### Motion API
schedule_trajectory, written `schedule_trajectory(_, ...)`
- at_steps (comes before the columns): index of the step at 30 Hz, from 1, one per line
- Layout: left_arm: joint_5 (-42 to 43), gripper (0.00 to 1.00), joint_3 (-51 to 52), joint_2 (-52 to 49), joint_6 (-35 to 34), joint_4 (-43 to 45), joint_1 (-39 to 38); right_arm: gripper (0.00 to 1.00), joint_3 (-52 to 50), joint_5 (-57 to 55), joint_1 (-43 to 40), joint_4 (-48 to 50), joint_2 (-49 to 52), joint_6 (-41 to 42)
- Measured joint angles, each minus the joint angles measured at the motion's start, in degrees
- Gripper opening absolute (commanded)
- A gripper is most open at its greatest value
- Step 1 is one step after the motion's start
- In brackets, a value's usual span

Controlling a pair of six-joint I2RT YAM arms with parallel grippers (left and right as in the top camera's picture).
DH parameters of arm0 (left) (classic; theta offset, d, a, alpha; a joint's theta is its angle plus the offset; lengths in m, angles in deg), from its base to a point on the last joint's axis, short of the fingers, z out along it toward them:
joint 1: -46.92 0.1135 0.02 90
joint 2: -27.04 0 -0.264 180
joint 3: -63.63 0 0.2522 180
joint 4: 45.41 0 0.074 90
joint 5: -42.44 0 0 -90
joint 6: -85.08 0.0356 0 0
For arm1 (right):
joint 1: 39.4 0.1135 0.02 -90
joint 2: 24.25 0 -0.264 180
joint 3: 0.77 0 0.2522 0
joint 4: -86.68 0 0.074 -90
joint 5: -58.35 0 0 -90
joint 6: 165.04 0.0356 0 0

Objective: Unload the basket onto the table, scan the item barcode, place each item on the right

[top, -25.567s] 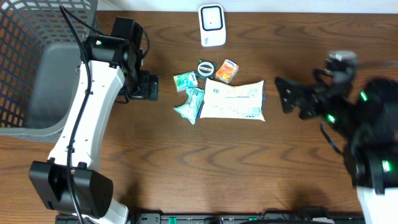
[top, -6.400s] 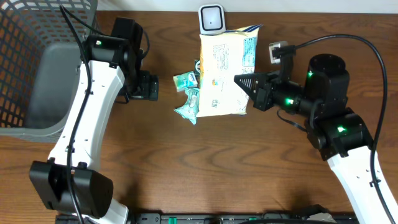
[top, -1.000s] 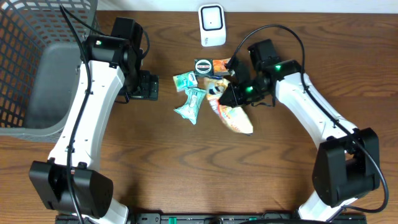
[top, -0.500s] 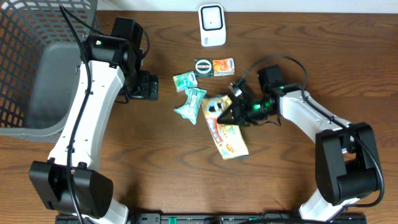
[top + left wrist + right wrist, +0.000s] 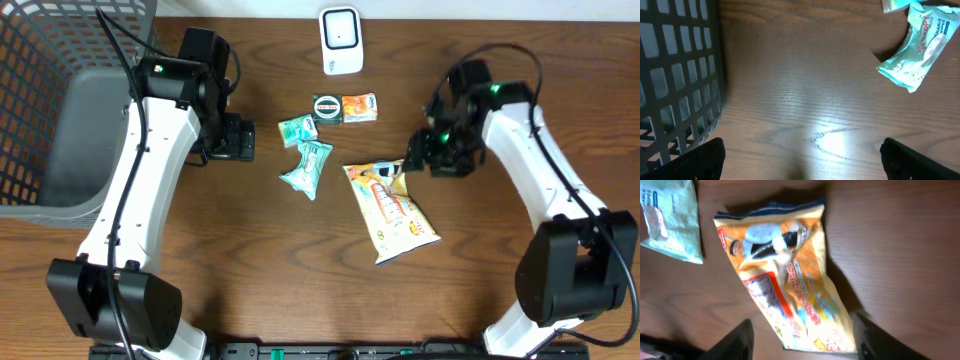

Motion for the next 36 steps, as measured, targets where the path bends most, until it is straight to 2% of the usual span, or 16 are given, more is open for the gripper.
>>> schedule_trajectory(5, 0.00, 0.98, 0.00, 0.00, 0.00, 0.02, 0.00, 0.57, 2.54, -3.91, 3.69, -5.01, -0.02, -1.66)
schedule_trajectory(6, 0.00, 0.98, 0.00, 0.00, 0.00, 0.02, 0.00, 0.60, 2.03, -4.72, 5.40, -4.87, -0.02, -1.81)
schedule_trajectory(9, 0.02, 0.98, 0.00, 0.00, 0.00, 0.00, 0.00, 0.81, -0.46, -6.14, 9.01, -2.01, -0.09, -2.21)
schedule_trajectory(15, 0.02, 0.98, 0.00, 0.00, 0.00, 0.02, 0.00, 0.81, -11.10, -12.90, 16.17, 10.29, -0.09, 0.17)
schedule_trajectory(17, 0.02, 0.98, 0.00, 0.00, 0.00, 0.00, 0.00, 0.75, -14.53, -15.65, 17.73, 14.43, -0.07, 1.49)
schedule_trajectory(20, 0.02, 0.98, 0.00, 0.00, 0.00, 0.00, 0.00, 0.45, -19.04, -17.92, 19.37, 20.20, -0.07, 2.54)
schedule_trajectory(22, 0.00, 0.98, 0.00, 0.00, 0.00, 0.02, 0.00, 0.29, -20.33, -18.49, 20.15, 21.68, -0.07, 2.93)
schedule_trajectory(24, 0.00, 0.98, 0.00, 0.00, 0.00, 0.02, 0.00, 0.02, -20.46, -18.71, 20.61, 21.97, -0.11, 3.28)
schedule_trajectory(32, 0.00, 0.98, 0.00, 0.00, 0.00, 0.00, 0.00, 0.01, -17.86, -18.62, 20.72, 20.52, -0.79, 3.76)
schedule_trajectory(36, 0.00, 0.98, 0.00, 0.00, 0.00, 0.02, 0.00, 0.01, -10.69, -18.47, 20.59, 18.64, 0.17, 3.72)
